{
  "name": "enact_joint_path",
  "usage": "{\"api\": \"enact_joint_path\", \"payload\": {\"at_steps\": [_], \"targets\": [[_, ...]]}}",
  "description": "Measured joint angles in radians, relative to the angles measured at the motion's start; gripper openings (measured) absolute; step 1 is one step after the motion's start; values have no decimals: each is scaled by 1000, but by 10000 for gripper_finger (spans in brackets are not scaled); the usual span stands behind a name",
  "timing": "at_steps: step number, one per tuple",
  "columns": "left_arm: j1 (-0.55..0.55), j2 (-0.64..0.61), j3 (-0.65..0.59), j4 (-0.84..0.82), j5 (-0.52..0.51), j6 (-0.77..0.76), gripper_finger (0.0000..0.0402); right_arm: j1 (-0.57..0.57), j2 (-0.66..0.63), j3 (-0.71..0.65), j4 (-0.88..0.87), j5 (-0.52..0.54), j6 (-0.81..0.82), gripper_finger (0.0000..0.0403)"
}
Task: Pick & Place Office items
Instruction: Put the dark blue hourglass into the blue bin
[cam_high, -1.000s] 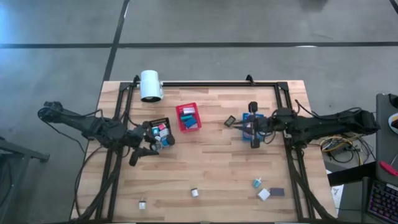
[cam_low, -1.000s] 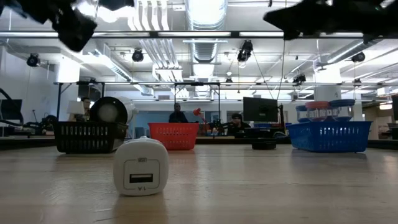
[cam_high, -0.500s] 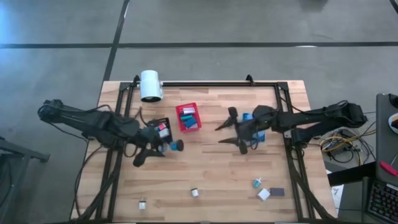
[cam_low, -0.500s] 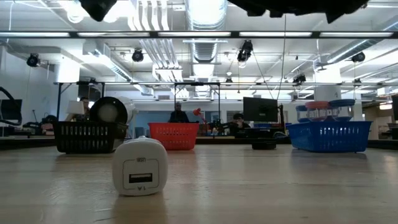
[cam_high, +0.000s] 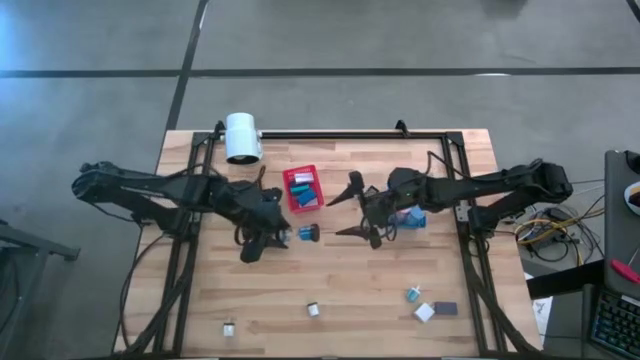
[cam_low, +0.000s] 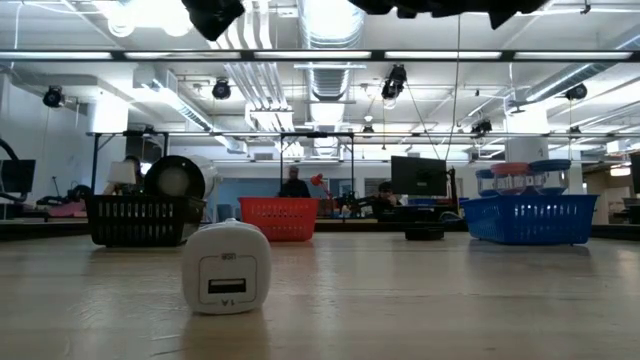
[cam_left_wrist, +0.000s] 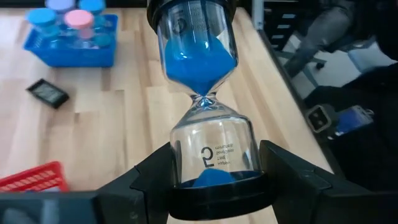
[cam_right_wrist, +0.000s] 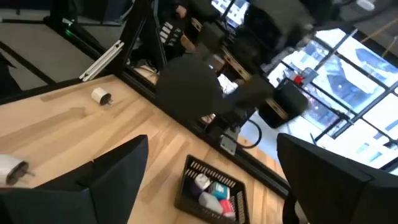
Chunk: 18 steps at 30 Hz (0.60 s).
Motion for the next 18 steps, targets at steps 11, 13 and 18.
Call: {"api": "enact_joint_path", "payload": {"at_steps": [11, 13, 18], "targets": [[103, 102, 58, -32, 79, 32, 206, 10, 110, 90, -12, 33, -30, 359], [104, 107, 58, -32, 87, 33, 206, 10, 120, 97, -22, 52, -30, 359], [118, 114, 58, -27, 89, 35, 206, 11, 156, 105, -28, 54, -23, 359]]}}
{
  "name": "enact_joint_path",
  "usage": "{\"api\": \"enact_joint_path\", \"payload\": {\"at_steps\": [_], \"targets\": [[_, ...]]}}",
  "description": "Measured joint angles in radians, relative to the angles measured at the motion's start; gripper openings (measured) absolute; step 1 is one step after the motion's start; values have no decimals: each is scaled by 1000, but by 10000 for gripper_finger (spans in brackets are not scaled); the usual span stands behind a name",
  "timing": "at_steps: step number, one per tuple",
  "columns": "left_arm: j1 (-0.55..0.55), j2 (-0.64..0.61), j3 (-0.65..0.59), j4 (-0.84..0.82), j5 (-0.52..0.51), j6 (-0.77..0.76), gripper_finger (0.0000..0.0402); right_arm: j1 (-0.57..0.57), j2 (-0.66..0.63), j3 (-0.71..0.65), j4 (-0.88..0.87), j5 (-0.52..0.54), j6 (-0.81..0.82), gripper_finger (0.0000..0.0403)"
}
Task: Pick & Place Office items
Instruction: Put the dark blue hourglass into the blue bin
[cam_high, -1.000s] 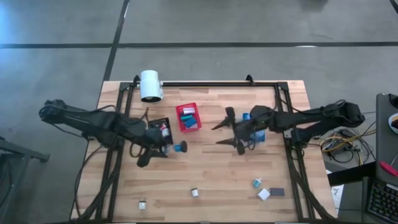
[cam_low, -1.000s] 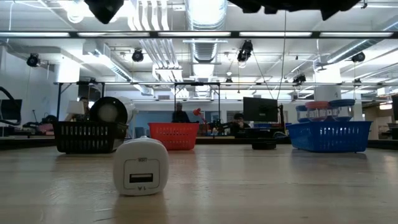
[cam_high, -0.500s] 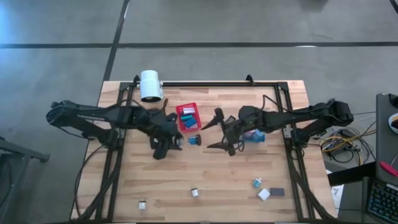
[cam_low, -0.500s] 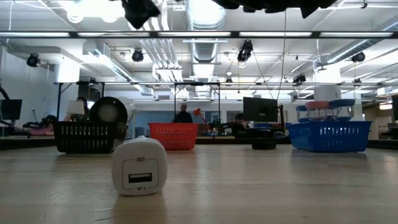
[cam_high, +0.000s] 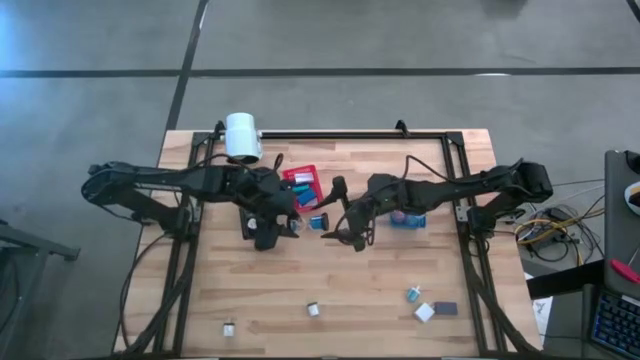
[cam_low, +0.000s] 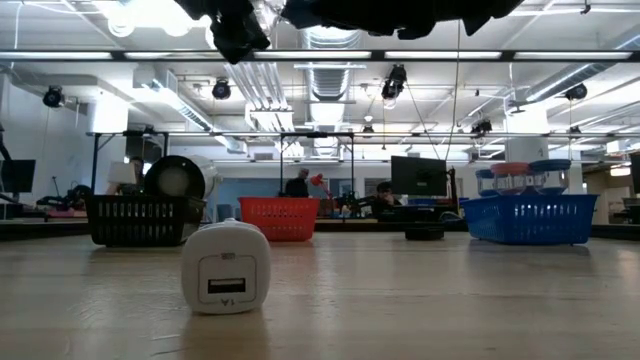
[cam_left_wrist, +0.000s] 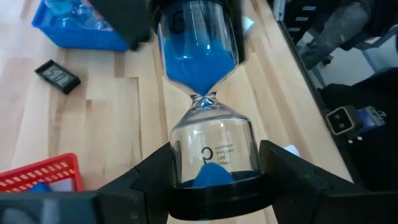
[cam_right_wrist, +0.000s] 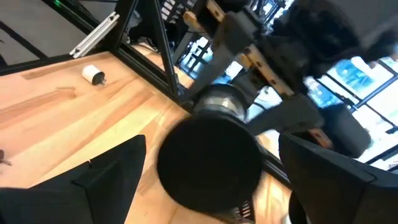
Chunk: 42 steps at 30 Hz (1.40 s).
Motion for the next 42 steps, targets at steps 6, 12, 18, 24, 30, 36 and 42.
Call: {"api": "enact_joint_path", "payload": {"at_steps": [6, 12, 18, 24, 30, 36, 42], "targets": [[13, -3, -1, -6, 0, -1, 206, 1, 11, 0, 7, 1, 2, 358], [14, -3, -2, -5, -1, -4, 206, 1, -4, 0, 10, 21, 5, 330], [14, 5, -2, -2, -1, -4, 206, 1, 10, -1, 4, 33, 2, 288], [14, 14, -2, 2, -1, -4, 206, 1, 4, -1, 0, 34, 4, 246], [14, 23, -3, -5, -5, -8, 206, 1, 10, -1, -12, 35, 5, 213], [14, 24, -3, -2, 0, -9, 206, 1, 9, 0, -22, 35, 34, 203], [14, 22, -3, 2, 12, -6, 206, 1, 6, 1, -22, 32, 65, 203]]}}
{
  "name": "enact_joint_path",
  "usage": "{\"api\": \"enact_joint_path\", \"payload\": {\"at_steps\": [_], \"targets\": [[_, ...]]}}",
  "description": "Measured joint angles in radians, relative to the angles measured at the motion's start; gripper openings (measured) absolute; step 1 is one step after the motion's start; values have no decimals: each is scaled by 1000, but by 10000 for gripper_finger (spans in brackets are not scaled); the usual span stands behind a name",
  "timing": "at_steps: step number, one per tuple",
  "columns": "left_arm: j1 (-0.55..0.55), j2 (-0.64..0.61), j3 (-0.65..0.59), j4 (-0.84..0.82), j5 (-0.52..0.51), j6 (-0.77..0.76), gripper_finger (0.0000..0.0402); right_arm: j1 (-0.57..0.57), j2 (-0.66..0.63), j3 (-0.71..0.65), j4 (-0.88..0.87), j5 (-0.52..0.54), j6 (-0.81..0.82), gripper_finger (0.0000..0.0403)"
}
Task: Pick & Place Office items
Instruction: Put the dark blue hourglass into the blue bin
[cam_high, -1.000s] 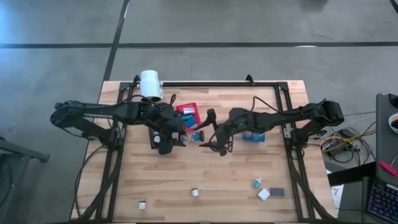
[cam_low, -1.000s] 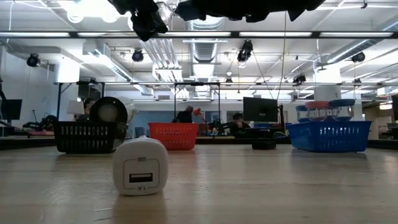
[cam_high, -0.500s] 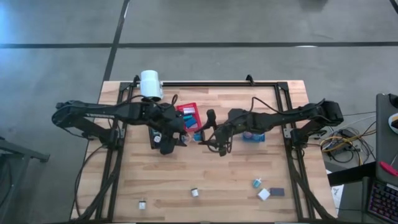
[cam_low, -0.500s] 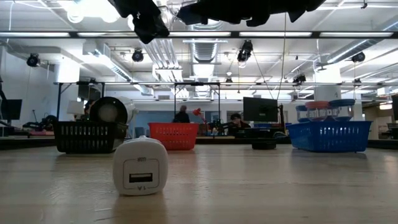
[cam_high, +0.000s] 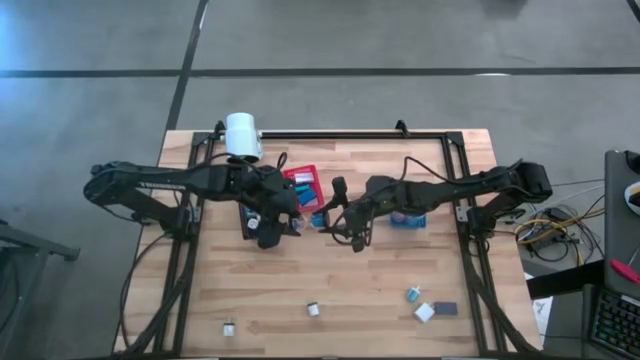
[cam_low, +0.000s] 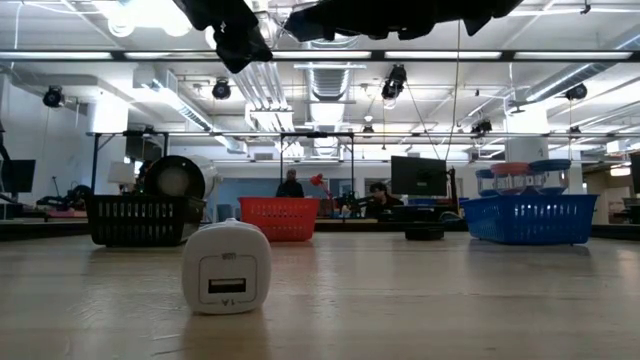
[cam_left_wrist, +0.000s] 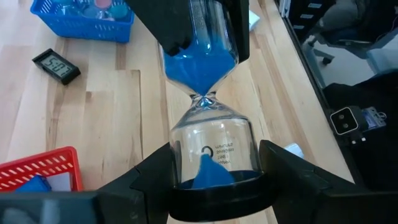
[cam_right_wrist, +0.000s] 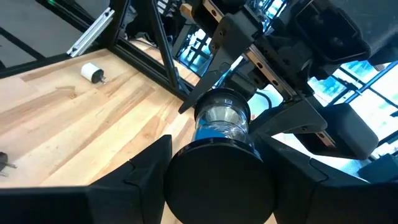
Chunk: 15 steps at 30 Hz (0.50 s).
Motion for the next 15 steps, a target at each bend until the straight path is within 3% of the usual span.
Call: {"api": "enact_joint_path", "payload": {"at_steps": [4, 10, 15], "targets": [[0, -18, 0, 12, -1, 6, 217, 0, -16, 1, 3, -2, 14, 202], [-8, -68, -1, -3, -1, 24, 351, -1, -50, -5, -20, -8, 54, 202], [-16, -156, -30, 2, 2, 33, 379, 0, -95, -32, -14, -9, 67, 202]]}}
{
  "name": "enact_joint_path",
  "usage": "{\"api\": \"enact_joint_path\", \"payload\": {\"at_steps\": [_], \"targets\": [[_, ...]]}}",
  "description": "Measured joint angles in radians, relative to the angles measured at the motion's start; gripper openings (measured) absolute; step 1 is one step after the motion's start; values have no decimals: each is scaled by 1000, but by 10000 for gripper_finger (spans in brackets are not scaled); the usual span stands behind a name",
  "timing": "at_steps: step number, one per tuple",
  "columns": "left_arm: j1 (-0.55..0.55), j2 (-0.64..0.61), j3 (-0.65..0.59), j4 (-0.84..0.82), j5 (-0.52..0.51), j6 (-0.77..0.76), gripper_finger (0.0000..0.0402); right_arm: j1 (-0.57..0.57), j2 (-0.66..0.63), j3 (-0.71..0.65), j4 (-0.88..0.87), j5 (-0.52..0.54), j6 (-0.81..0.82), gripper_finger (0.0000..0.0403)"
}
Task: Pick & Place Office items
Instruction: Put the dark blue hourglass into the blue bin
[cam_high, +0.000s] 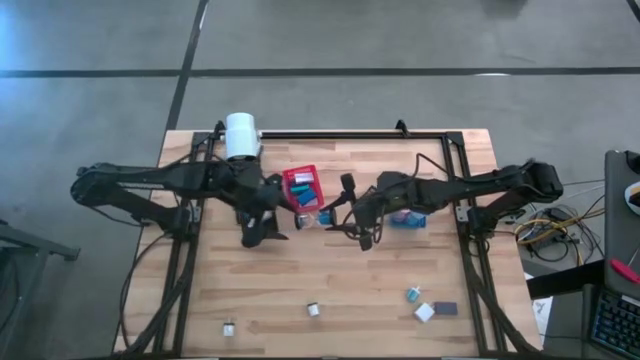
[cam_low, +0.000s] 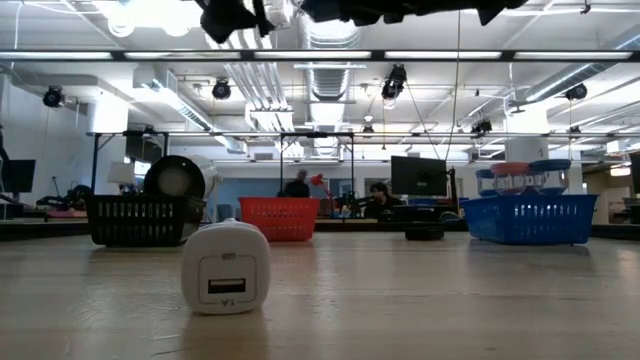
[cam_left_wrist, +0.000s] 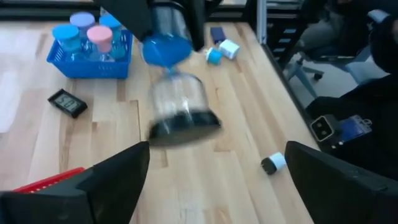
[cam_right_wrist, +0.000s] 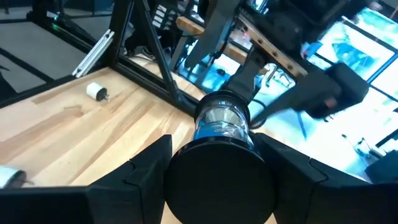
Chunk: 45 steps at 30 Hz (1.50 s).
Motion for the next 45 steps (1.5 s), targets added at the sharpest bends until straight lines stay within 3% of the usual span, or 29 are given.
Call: {"api": "enact_joint_path", "payload": {"at_steps": [4, 8, 16, 22, 29, 38, 45], "targets": [[-1, -122, -94, 32, -11, 7, 369, -2, -71, -57, 4, 5, 10, 202], [-1, -269, -256, 169, -15, -9, 325, -21, -170, -146, 29, 1, 62, 202], [3, -559, -557, 470, -47, -64, 141, -39, -441, -350, 72, 0, 221, 202], [4, -743, -726, 610, -194, -50, 12, -40, -684, -493, 77, 6, 328, 202], [5, -878, -839, 617, -340, -33, 12, -40, -944, -631, 78, -2, 370, 203], [5, -930, -932, 620, -354, -16, 11, -40, -1208, -783, 70, 37, 471, 203], [5, -942, -970, 617, -390, -8, 15, -40, -1307, -844, -1, 88, 538, 203]]}}
